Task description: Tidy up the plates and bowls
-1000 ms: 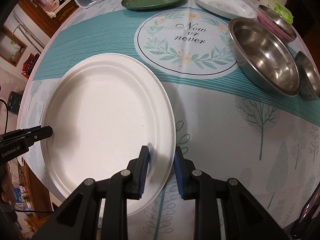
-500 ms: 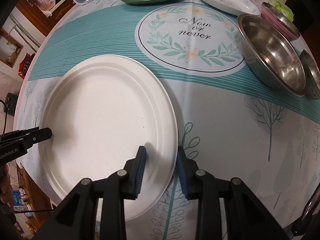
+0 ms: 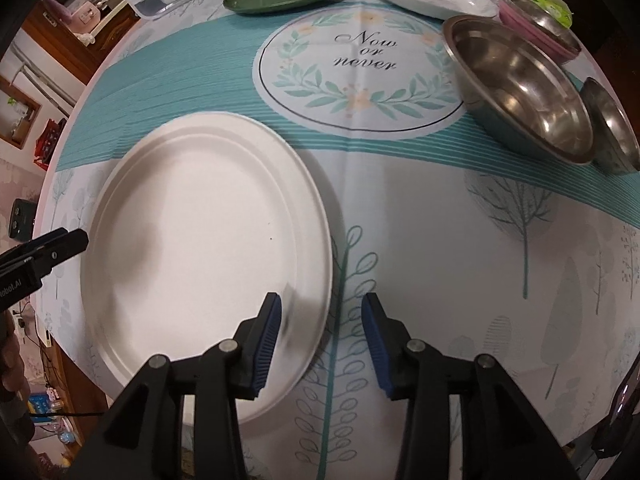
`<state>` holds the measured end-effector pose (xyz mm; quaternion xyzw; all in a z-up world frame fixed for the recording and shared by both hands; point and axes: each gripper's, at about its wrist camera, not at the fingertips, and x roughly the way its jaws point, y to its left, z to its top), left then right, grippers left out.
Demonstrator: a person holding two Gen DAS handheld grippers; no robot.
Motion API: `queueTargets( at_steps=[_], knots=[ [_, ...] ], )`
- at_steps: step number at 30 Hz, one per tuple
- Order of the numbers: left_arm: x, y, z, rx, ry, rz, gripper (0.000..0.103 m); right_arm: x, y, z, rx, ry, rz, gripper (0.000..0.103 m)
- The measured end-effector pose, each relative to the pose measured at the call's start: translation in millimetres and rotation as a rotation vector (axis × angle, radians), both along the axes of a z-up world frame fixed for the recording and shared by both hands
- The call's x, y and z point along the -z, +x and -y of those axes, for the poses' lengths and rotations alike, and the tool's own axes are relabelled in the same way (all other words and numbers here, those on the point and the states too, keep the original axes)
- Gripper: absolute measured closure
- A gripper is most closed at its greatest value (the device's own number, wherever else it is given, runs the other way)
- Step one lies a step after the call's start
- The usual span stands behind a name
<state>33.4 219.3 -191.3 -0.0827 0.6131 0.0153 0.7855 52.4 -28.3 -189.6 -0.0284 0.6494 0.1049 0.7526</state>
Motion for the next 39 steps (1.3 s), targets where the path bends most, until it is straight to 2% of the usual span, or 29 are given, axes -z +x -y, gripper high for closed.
queueTargets(
  at_steps=[6,13,23,27,32,39],
  knots=[
    [-14,6,11,0.007,-0.013,0.018,0.045,-21,-2,-3,-0.017,0.006,0.047,0.061],
    [-36,23,32,0.057,0.017,0.069,0.045,-54,2,-3,-0.051,0.015,0.115,0.061],
    [-73,57,35,0.107,0.045,0.129,0.045,-94,33,2,-0.03,0.032,0.19,0.061],
    [-90,78,32,0.137,0.082,0.162,0.045,-109,51,3,-0.02,0.018,0.221,0.061],
    [-117,115,15,0.152,0.085,0.202,0.045,-130,80,8,0.002,0.01,0.241,0.061],
    [-151,181,-7,0.168,0.129,0.258,0.045,-160,141,23,0.08,0.029,0.275,0.061]
  ],
)
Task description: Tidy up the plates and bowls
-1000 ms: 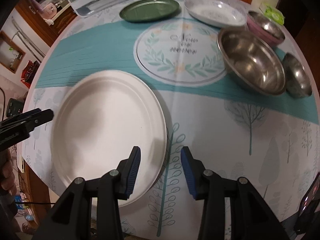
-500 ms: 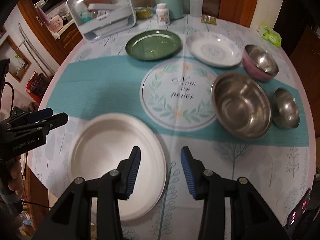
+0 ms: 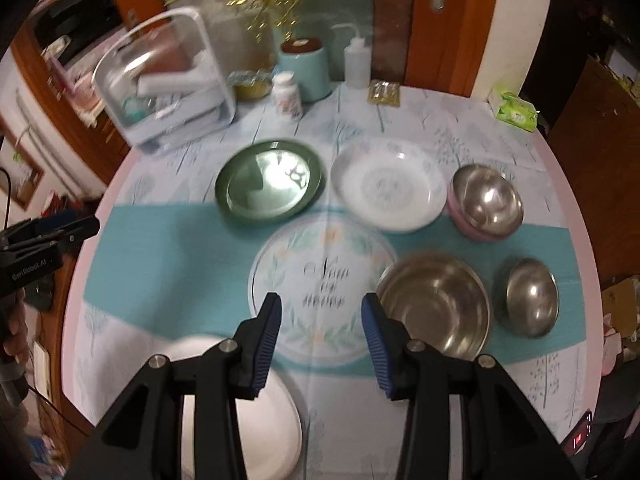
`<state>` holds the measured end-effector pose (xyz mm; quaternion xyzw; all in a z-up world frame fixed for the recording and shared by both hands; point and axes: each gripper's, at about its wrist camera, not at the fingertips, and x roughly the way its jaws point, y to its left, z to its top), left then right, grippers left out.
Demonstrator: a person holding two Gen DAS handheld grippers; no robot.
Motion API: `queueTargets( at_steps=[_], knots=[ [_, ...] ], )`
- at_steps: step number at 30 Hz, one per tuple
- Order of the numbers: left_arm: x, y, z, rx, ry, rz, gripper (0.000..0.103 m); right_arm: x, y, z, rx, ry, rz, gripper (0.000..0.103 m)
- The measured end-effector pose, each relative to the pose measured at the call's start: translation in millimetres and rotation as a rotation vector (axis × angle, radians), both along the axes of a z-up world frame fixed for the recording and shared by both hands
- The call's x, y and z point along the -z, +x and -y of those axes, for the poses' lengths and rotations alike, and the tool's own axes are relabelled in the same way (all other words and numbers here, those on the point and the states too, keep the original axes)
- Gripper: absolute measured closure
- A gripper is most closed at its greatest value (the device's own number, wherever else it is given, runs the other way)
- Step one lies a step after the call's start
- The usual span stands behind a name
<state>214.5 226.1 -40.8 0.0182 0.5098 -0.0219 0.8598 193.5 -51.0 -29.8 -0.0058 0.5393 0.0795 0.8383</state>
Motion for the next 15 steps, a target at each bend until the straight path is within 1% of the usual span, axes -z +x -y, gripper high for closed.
queueTargets(
  at_steps=[4,6,8,11,15],
  knots=[
    [-5,40,-2,0.022,0.004,0.006,0.045,-6,35,5,0.036,0.016,0.005,0.061],
    [-1,57,0,0.03,0.003,-0.004,0.045,-4,53,7,0.055,0.039,-0.007,0.061],
    [7,73,3,0.039,-0.022,-0.027,0.045,0,69,8,0.074,0.066,-0.024,0.061],
    [25,98,10,0.051,-0.048,-0.066,0.045,16,94,8,0.096,0.112,-0.066,0.061],
    [56,125,19,0.064,-0.066,-0.111,0.045,48,123,6,0.134,0.181,-0.127,0.061]
  ],
)
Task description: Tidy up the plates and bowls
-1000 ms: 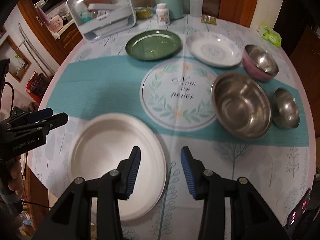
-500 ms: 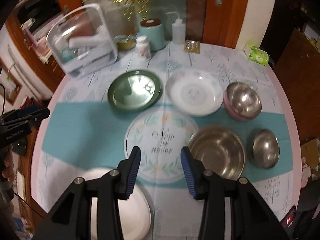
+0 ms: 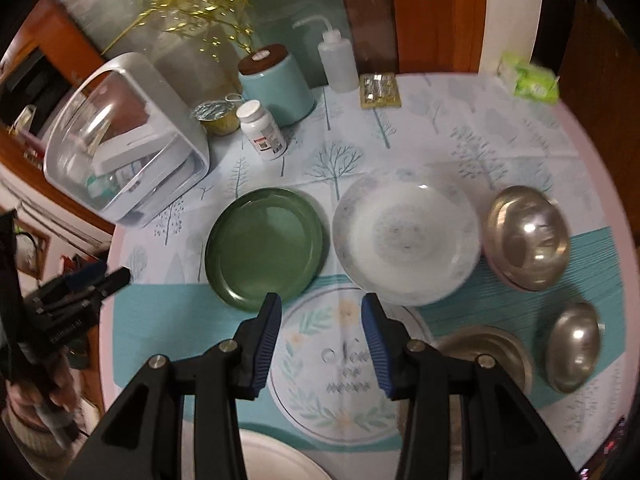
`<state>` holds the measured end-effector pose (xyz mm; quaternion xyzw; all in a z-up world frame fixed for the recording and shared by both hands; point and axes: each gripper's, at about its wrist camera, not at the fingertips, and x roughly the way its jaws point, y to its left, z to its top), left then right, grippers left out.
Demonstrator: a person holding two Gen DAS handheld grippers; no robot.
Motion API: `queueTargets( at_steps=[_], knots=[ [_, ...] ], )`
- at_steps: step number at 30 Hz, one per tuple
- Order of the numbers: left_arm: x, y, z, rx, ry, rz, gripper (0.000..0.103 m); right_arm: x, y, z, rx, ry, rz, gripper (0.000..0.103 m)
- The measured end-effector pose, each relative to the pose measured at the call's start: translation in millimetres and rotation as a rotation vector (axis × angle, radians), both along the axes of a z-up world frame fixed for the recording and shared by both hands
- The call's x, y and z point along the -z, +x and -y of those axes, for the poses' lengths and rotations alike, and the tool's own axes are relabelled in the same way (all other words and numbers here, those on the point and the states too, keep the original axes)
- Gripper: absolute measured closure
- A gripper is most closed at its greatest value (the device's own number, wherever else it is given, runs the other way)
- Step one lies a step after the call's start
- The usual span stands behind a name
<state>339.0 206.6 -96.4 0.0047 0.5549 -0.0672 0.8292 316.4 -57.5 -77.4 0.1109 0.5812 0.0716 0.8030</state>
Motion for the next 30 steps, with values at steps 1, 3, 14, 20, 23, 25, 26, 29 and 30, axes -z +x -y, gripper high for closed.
queueTargets(
  at_steps=[1,3,14,20,23,25,26,29,30],
  knots=[
    [9,8,1,0.0,-0.006,-0.016,0.045,8,5,0,0.012,0.018,-0.017,0.061],
    [26,21,2,-0.005,-0.019,-0.045,0.045,26,17,1,0.037,0.055,-0.051,0.061],
    [99,71,-9,-0.082,-0.094,-0.156,0.034,92,44,-15,0.085,0.155,-0.168,0.061],
    [121,85,-2,-0.052,-0.135,-0.194,0.033,116,53,-23,0.095,0.184,-0.207,0.066],
    [126,89,3,-0.041,-0.141,-0.197,0.033,124,57,-24,0.102,0.187,-0.218,0.068],
    [128,92,6,-0.04,-0.142,-0.192,0.033,129,60,-25,0.112,0.194,-0.226,0.068],
    [129,93,7,-0.042,-0.142,-0.19,0.033,132,61,-25,0.116,0.198,-0.228,0.069],
    [132,98,8,-0.049,-0.144,-0.189,0.034,139,65,-27,0.123,0.207,-0.235,0.077],
    [132,99,8,-0.048,-0.145,-0.189,0.035,140,65,-26,0.123,0.206,-0.234,0.078]
  ],
)
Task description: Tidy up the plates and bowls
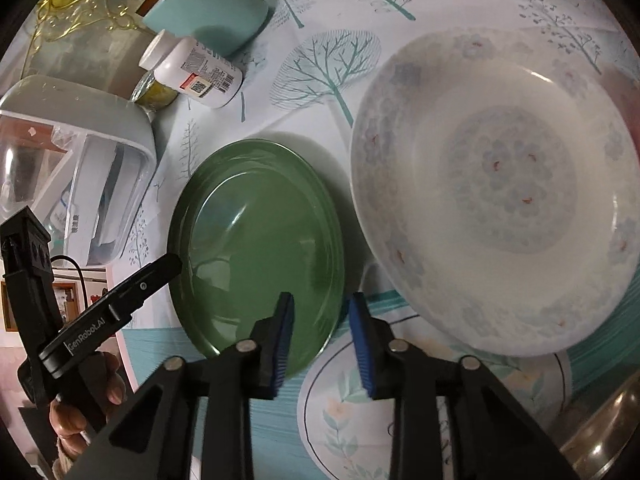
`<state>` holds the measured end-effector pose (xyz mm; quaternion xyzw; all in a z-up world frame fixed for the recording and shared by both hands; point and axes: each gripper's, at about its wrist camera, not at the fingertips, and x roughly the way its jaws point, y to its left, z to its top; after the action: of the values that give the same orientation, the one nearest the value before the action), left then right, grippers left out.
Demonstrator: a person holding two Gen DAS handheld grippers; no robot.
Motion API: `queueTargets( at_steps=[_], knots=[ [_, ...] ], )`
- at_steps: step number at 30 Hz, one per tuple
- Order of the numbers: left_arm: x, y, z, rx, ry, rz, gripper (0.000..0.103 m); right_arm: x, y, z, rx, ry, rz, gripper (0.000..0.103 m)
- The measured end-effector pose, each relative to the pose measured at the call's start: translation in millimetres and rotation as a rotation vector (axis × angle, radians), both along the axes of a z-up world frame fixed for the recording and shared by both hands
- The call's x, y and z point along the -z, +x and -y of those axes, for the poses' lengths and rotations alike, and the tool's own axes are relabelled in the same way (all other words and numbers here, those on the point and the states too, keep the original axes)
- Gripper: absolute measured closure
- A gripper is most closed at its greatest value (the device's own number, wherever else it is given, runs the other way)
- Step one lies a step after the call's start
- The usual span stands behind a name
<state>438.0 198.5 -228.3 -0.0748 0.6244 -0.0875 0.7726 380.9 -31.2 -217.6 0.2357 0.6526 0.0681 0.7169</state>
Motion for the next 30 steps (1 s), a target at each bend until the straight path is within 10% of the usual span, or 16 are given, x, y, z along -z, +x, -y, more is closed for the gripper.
queueTargets(
  at_steps=[11,30],
  knots=[
    [12,12,0,0.033,0.008,-0.03,0.086,10,2,5,0.015,-0.015,0.012,0.093],
    [-35,-57,-18,0.074,-0.08,-0.025,0.097,-45,-43,6,-0.11,-0.048,0.091,0.095]
  ],
)
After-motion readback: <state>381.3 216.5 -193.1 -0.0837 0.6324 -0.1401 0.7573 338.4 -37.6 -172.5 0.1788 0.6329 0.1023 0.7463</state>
